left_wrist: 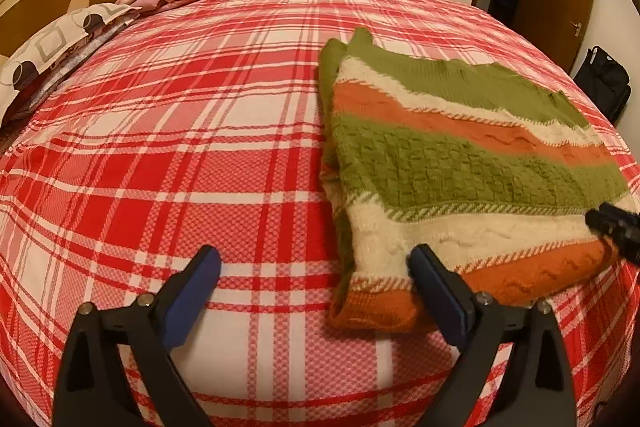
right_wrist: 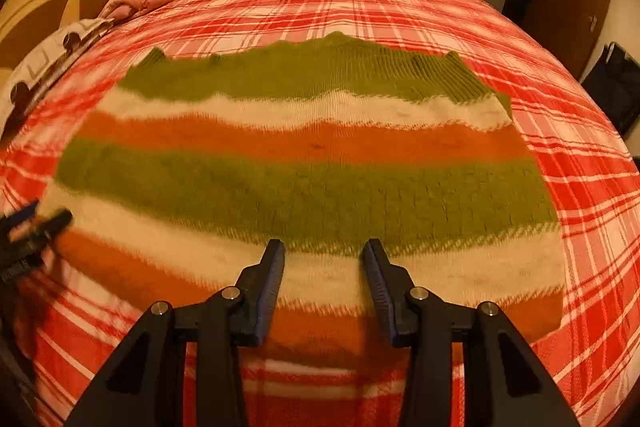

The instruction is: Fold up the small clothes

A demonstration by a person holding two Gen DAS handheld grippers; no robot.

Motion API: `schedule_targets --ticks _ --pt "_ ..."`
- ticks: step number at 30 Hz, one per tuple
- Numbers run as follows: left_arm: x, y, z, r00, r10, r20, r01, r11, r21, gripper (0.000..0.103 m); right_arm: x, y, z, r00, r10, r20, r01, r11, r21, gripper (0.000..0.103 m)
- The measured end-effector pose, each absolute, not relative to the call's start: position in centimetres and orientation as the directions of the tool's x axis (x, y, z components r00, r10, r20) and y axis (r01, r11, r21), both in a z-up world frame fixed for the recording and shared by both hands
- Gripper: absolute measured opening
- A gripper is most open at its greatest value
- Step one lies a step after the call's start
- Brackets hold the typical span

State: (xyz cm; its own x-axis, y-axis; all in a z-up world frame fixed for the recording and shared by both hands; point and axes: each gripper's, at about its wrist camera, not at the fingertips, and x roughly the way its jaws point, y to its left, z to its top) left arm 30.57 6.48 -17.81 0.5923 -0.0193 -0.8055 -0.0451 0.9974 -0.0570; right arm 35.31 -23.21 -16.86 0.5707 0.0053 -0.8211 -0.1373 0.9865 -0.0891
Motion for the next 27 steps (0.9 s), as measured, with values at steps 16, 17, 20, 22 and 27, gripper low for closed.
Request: schedule_targets --ticks 16,17,20,22,27 --pt "29.5 6.7 -17.8 0.595 -0.031 -0.803 -0.040 0.997 -0.068 0.103 35.4 -16.9 -15.3 0.601 0.077 -0.796 -0.221 0.972 -0.073 0.044" --pt "29.5 6.7 -17.8 0.596 -0.033 -0.802 -0.038 0.997 -0.069 0.103 35.4 -16.5 -15.8 0.592 0.074 -0.803 -0.225 0.971 -0.076 0.044" --pt "29.2 6.7 -17.8 0.596 -0.039 -0.802 -0.029 0.997 -0.071 0.103 34.6 -16.3 -17.9 0.570 0.059 -0.820 -0.242 0.965 -0.099 0.044" --pt "29.0 6.7 -17.8 0.598 -0.042 -0.801 -0.023 0.997 -0.069 0.103 33.3 -16.3 -18.1 0.593 0.051 -0.803 -0.250 0.960 -0.124 0.044" --pt "28.7 6.7 -17.8 0.600 -0.048 -0.799 -0.015 0.997 -0.071 0.103 33.2 -16.5 -18.1 0.572 0.050 -0.819 -0.246 0.963 -0.113 0.044"
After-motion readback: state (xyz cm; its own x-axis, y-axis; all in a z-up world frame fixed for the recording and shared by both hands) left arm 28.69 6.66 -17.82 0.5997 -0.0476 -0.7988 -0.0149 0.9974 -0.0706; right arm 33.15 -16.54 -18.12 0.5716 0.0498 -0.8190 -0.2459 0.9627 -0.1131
